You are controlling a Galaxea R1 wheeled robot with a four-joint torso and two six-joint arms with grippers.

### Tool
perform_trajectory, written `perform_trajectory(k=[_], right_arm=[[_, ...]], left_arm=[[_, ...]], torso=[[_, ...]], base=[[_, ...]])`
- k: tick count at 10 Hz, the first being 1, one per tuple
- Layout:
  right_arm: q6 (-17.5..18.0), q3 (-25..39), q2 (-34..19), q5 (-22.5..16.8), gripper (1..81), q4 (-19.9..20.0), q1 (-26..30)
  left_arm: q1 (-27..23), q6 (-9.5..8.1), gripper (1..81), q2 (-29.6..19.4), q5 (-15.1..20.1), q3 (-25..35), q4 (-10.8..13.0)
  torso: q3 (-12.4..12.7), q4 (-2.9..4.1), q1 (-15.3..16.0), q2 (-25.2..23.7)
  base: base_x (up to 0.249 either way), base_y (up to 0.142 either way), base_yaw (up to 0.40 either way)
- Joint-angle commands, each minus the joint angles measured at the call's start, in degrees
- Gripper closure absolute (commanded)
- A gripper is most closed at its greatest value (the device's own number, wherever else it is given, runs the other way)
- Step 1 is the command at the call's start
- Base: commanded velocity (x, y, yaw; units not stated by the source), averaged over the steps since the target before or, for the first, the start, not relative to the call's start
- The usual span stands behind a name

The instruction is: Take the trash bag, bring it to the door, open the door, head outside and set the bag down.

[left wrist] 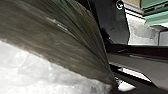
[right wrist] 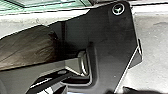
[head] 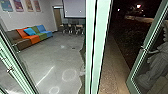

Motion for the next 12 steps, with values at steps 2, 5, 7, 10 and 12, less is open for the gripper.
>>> perform_trajectory(k=[2, 5, 7, 10, 12], right_arm=[[-0.77, 0.11, 1.76, -1.50, 1.0, -2.09, -0.28], [-0.77, -5.78, 6.50, -0.71, 1.0, -3.14, -1.35], [-0.77, -6.57, 7.64, -0.53, 1.0, -3.15, -1.26], [-0.77, -6.66, 8.52, 0.26, 1.0, -3.32, -1.70], [-0.77, -7.27, 9.31, 0.26, 1.0, -3.58, -1.79]], left_arm=[[-2.26, 0.37, 81.1, -0.27, 4.41, -0.36, -0.06], [-2.26, 0.37, 81.1, -0.01, 4.50, -0.89, 0.02], [-2.18, 0.28, 81.1, 0.08, 4.41, -0.97, 0.02], [-2.26, 0.36, 81.1, -0.01, 4.41, -0.97, 0.02], [-2.26, 0.37, 81.1, -0.01, 4.41, -0.97, 0.02]], torso=[[0.00, 0.00, -0.02, 0.00], [0.02, 0.00, -0.02, 0.00], [0.02, 0.00, -0.02, 0.00], [0.02, 0.00, -0.02, 0.00], [0.05, 0.00, -0.04, 0.00]], base=[[0.000, 0.000, 0.000], [0.000, 0.000, 0.000], [0.000, 0.000, 0.000], [0.000, 0.000, 0.000], [0.000, 0.000, 0.000]])
